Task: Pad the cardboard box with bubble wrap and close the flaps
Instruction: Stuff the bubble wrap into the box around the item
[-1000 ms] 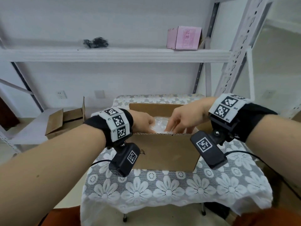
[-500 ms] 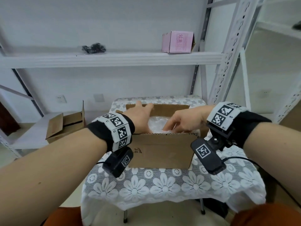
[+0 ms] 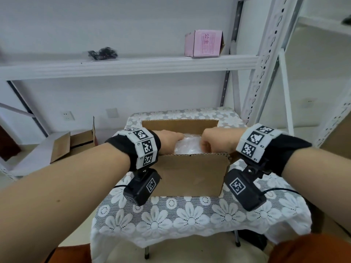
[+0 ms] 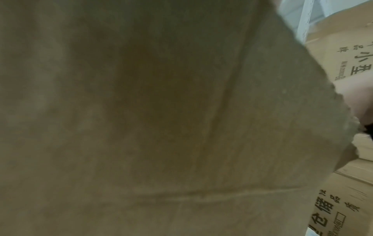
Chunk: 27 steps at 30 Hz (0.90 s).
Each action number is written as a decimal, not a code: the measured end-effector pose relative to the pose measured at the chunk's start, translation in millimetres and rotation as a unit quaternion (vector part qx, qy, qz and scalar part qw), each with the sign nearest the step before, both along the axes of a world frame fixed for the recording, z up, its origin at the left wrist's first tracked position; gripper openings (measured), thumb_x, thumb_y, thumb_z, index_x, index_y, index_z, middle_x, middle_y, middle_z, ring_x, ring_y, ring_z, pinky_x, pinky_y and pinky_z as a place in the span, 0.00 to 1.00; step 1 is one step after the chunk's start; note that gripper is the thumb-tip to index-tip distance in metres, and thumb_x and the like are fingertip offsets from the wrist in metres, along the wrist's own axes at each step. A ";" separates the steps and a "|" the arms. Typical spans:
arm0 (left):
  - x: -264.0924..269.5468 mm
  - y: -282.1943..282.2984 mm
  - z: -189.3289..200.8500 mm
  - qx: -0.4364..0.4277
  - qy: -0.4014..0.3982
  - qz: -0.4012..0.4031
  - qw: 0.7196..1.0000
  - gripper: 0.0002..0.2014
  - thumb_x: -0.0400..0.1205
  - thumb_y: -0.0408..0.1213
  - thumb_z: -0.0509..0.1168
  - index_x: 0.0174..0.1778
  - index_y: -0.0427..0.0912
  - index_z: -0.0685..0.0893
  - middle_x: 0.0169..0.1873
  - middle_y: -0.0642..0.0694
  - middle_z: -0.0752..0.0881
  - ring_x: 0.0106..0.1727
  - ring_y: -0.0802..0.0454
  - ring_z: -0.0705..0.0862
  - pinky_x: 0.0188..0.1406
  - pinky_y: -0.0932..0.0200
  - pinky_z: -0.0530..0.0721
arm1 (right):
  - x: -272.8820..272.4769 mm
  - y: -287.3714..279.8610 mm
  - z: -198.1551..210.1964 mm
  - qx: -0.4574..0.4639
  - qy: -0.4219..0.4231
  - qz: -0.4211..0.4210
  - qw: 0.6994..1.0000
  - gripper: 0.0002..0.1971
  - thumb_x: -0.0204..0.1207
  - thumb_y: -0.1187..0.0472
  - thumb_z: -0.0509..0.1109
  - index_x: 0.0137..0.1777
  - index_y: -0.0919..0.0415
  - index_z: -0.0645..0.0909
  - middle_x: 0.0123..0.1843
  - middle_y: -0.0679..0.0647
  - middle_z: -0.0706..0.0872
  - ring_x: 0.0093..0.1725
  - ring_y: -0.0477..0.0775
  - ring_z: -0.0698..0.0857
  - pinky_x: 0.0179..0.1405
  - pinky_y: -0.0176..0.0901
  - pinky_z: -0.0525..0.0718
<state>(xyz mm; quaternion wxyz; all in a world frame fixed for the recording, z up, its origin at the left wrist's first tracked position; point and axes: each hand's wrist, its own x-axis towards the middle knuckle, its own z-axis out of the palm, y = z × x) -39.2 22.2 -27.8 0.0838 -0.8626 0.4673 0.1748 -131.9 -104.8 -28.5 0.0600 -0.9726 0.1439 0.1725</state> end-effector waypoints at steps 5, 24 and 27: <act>2.5 1.3 -2.8 -0.003 0.030 0.000 1.000 0.24 0.83 0.35 0.61 0.75 0.48 0.64 0.63 0.43 0.79 0.61 0.43 0.80 0.47 0.55 0.74 | 14.5 9.5 -18.6 -0.026 0.051 0.001 0.998 0.21 0.80 0.73 0.59 0.24 0.61 0.65 0.27 0.53 0.67 0.25 0.49 0.65 0.23 0.34 0.63; 1.6 -6.9 -10.2 -0.130 0.102 0.038 0.985 0.05 0.77 0.40 0.70 0.37 0.45 0.86 0.32 0.53 0.83 0.32 0.56 0.79 0.27 0.71 0.77 | 7.2 13.6 -17.3 0.018 0.067 0.004 0.998 0.12 0.84 0.67 0.54 0.54 0.66 0.80 0.48 0.61 0.79 0.47 0.57 0.79 0.41 0.39 0.70; 2.8 -7.5 -11.7 -0.140 0.086 0.051 0.985 0.06 0.75 0.42 0.71 0.36 0.47 0.81 0.37 0.50 0.82 0.38 0.52 0.77 0.39 0.61 0.77 | 11.4 19.9 -19.0 -0.006 0.086 -0.018 0.996 0.12 0.84 0.68 0.55 0.55 0.70 0.80 0.54 0.66 0.83 0.53 0.59 0.83 0.44 0.39 0.74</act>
